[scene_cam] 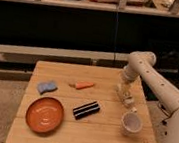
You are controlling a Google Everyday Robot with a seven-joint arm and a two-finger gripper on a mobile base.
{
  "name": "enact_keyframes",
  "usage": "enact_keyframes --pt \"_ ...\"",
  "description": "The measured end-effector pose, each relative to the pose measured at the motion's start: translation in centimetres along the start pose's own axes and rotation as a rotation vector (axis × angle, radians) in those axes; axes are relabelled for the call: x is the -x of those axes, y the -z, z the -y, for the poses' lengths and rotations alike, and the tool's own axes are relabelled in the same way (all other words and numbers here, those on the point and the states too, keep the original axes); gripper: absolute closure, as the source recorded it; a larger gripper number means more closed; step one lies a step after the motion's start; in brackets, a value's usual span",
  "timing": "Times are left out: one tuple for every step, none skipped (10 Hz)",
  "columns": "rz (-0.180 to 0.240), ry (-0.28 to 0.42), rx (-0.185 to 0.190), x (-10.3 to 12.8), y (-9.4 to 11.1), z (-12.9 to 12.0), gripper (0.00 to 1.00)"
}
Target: Stand the bottle upright
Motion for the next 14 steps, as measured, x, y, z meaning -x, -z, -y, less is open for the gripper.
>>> enact_keyframes --pt "-0.001 -0.002 0.001 -0.1 -0.1 0.0 0.20" --pt "0.000 -0.005 0.002 -0.1 -0.2 0.2 0.20" --pt "0.001 -0.005 0.005 0.1 -0.4 0.4 0.20" --pt "0.001 -0.004 0.008 0.2 -0.6 0.4 0.20" --pt "-0.001 -0.009 0.011 -0.1 -0.9 0.4 0.20" --pt "-0.003 -0.014 0.013 -0.4 -1.0 0.4 0.20" --pt "-0.005 -0.015 0.015 -0.5 -1.3 0.4 0.20" --pt "-0.006 -0.013 0.015 -0.4 -1.2 0.4 0.20" --pt "-0.006 -0.010 0.016 -0.2 -1.2 0.5 0.20" --pt "-0.006 -0.012 0.016 -0.1 -1.2 0.6 0.20" --pt "-0.007 -0.014 0.017 -0.2 -1.3 0.6 0.20" --pt "-0.010 -0.017 0.020 -0.5 -1.6 0.5 0.20" --pt "-0.013 -0.017 0.022 -0.7 -1.8 0.4 0.20" --pt "-0.014 -0.014 0.025 -0.5 -1.8 0.5 0.20"
